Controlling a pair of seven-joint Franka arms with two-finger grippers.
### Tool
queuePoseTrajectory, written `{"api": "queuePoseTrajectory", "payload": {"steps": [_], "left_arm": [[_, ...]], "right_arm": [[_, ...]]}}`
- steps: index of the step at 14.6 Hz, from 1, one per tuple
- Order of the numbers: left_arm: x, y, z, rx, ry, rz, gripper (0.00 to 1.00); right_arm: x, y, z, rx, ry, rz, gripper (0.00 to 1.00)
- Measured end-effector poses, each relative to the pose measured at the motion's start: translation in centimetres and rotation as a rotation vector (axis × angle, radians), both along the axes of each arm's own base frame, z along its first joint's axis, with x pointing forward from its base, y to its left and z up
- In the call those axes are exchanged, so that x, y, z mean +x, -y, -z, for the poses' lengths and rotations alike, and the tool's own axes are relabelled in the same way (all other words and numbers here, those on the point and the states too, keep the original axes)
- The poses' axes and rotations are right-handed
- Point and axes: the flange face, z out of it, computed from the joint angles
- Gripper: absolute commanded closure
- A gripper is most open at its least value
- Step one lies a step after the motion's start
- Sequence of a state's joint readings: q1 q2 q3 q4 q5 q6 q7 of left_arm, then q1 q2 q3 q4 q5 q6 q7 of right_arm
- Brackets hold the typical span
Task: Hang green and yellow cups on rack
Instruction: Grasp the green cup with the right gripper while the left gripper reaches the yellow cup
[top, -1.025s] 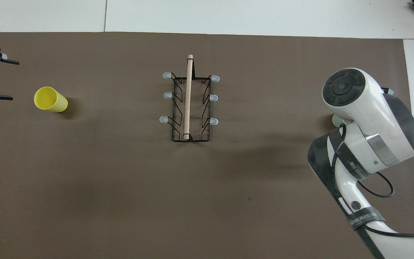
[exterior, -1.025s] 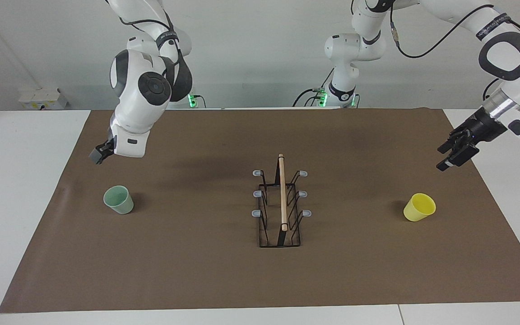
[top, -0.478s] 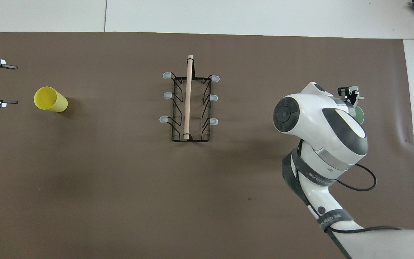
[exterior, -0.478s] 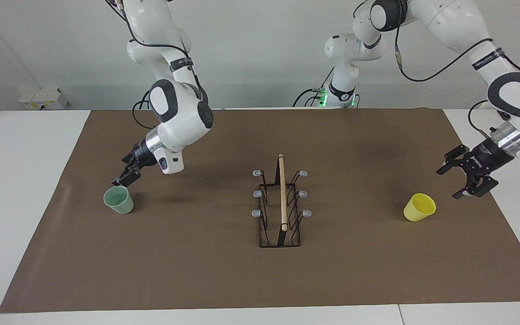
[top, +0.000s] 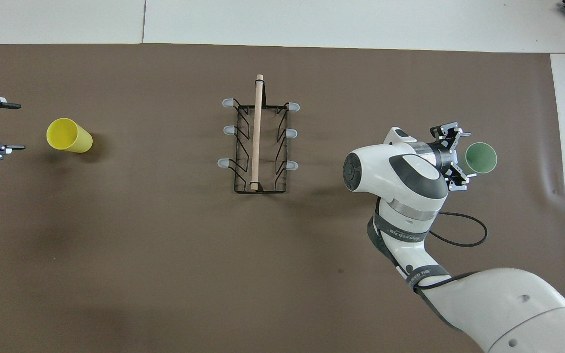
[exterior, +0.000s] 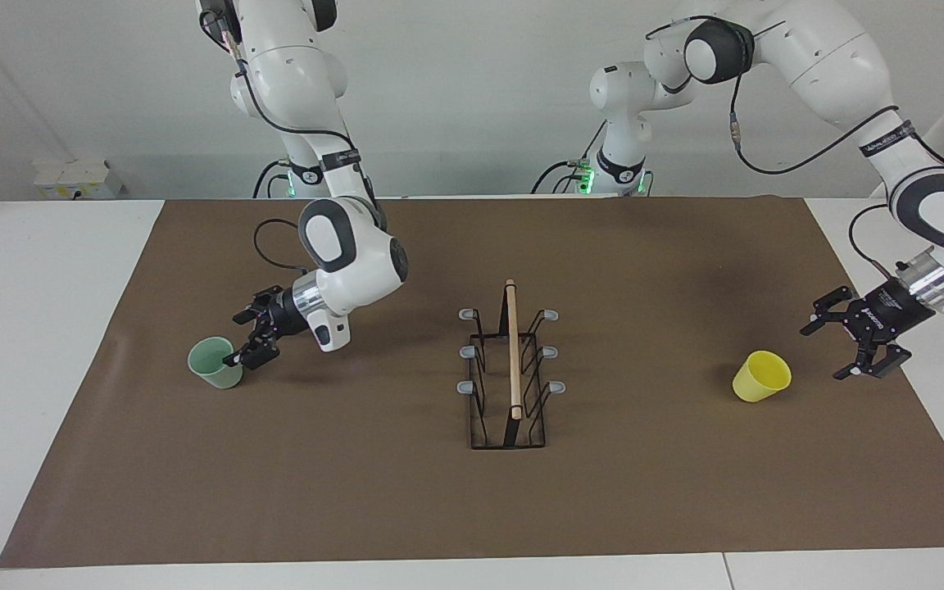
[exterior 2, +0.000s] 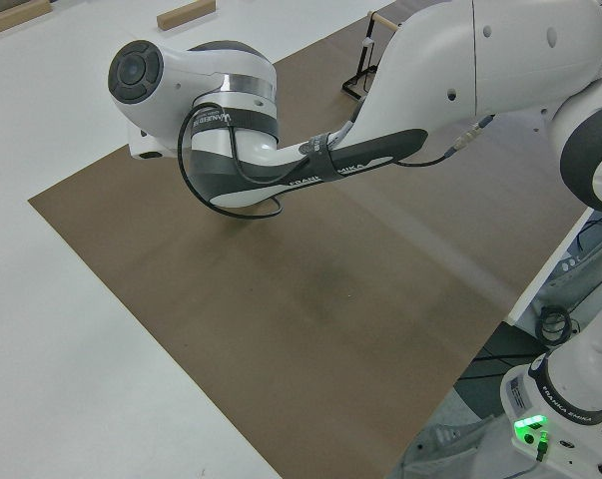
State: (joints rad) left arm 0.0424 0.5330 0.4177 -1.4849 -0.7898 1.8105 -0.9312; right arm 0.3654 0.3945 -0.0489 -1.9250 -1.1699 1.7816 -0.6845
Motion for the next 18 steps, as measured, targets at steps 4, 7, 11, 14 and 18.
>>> {"api": "queuePoseTrajectory", "payload": {"steps": [4, 7, 11, 14, 18], "left_arm": [[0.4, -0.7, 2.6, 0.006, -0.010, -0.030, 0.00], [0.6, -1.1, 5.6, 0.004, -0.027, -0.041, 0.00], [0.4, -0.2, 7.3, -0.061, -0.035, -0.066, 0.00], [-0.5, 0.0, 8.6, -0.114, -0.047, -0.098, 0.00], [-2.7, 0.8, 10.2, -0.236, -0.058, -0.176, 0.00]], "right_arm": [[-0.6, -0.2, 3.2, 0.019, 0.051, -0.002, 0.00], [-2.1, 0.2, 5.9, 0.010, 0.087, -0.008, 0.00], [-2.7, 0.4, 7.1, 0.007, 0.085, -0.058, 0.00], [-2.7, 1.6, 7.6, -0.013, 0.083, -0.105, 0.00], [-2.5, 2.9, 8.1, -0.029, 0.076, -0.149, 0.00]]}}
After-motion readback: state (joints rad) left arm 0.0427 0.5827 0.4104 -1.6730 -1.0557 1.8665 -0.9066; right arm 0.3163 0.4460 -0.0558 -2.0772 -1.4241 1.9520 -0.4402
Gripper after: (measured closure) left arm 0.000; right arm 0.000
